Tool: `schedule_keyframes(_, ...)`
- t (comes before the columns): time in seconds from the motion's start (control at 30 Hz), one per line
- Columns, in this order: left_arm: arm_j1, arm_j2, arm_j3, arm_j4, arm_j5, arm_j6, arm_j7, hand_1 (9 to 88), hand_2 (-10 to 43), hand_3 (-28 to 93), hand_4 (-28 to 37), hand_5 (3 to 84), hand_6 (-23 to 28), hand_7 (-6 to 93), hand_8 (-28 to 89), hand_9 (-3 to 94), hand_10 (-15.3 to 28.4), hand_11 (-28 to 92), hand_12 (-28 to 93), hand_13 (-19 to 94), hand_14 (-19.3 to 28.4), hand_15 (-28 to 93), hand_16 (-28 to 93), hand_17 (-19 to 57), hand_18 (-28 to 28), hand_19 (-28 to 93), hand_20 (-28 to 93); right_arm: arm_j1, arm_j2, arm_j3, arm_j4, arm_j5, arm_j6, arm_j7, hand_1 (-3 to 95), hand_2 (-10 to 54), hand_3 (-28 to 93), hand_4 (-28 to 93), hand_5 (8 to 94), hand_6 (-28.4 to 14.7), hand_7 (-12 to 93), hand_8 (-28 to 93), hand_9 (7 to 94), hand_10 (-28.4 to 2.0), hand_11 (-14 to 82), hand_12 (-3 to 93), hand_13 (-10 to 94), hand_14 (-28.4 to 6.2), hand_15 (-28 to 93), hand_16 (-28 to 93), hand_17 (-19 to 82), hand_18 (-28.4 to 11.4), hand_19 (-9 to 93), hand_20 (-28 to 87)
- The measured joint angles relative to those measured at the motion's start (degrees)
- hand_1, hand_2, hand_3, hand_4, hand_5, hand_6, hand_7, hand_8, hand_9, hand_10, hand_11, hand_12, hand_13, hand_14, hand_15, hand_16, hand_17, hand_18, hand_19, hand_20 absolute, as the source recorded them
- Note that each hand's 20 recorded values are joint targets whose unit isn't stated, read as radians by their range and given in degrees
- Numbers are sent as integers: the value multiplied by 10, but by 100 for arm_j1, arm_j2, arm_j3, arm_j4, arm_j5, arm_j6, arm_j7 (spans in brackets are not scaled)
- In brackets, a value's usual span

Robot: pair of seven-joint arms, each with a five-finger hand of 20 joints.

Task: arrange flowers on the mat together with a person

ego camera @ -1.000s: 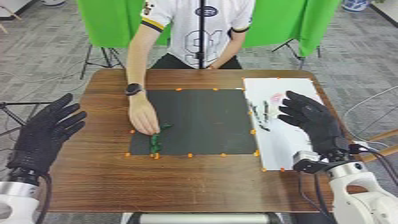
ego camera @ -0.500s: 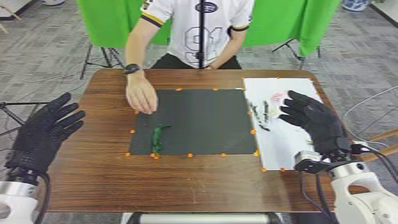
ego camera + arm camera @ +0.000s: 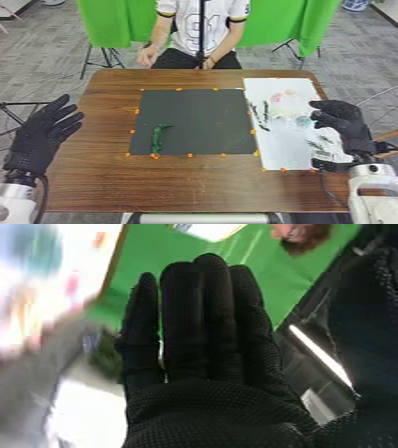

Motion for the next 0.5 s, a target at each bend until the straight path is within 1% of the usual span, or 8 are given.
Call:
schedule_keyframes(0.1, 20, 2, -12, -2, -1, 0, 12, 255, -16, 702, -252, 327, 40, 153, -79, 283, 124, 177, 196, 233, 151, 277, 36, -75, 227, 454, 119, -154, 239, 67, -77, -726, 268, 691, 349, -95, 617, -283, 548, -14, 400, -155, 582, -115, 512, 344, 519, -111, 753, 287, 249, -195, 726, 420)
schedule_keyframes(0.17, 21, 2, -16, -2, -1, 0, 13, 256, -17, 701, -253, 327, 40, 152, -79, 283, 123, 177, 197, 233, 150, 277, 36, -75, 226, 453, 118, -192, 448, -2, -81, -1290, 401, 1270, 350, -95, 605, -283, 553, -13, 415, -157, 583, -117, 531, 358, 522, -113, 761, 298, 250, -196, 735, 427)
schedule_keyframes(0.27, 21, 2, -16, -2, -1, -1, 13, 257, -16, 701, -253, 327, 40, 153, -78, 283, 123, 177, 197, 233, 150, 275, 36, -75, 226, 453, 119, -207, 678, -36, -81, -2088, 342, 1881, 329, -95, 622, -283, 556, -16, 422, -158, 581, -119, 542, 376, 522, -114, 766, 313, 250, -198, 740, 433)
schedule_keyframes(0.37, 21, 3, -18, -2, -1, -1, 13, 257, -17, 702, -253, 327, 40, 153, -78, 283, 122, 176, 197, 233, 150, 275, 36, -75, 227, 453, 119, -211, 765, -39, -80, -2757, 58, 2184, 308, -95, 599, -283, 558, -20, 422, -154, 578, -124, 550, 400, 522, -121, 770, 325, 245, -201, 742, 440)
schedule_keyframes(0.43, 22, 6, -20, -2, -1, -1, 13, 257, -16, 702, -253, 327, 40, 152, -78, 283, 122, 176, 198, 233, 150, 275, 37, -75, 226, 453, 119, -211, 785, -66, -83, -3277, -272, 2447, 300, -95, 581, -283, 557, -28, 410, -144, 567, -130, 554, 431, 520, -126, 771, 331, 238, -204, 739, 445)
schedule_keyframes(0.5, 24, 8, -21, -2, 0, -1, 13, 257, -16, 701, -253, 327, 40, 152, -78, 283, 122, 177, 198, 233, 150, 275, 37, -76, 226, 453, 119, -211, 787, -95, -100, -3824, -676, 2805, 285, -95, 594, -283, 554, -33, 403, -138, 555, -136, 562, 445, 515, -134, 774, 332, 230, -208, 735, 447)
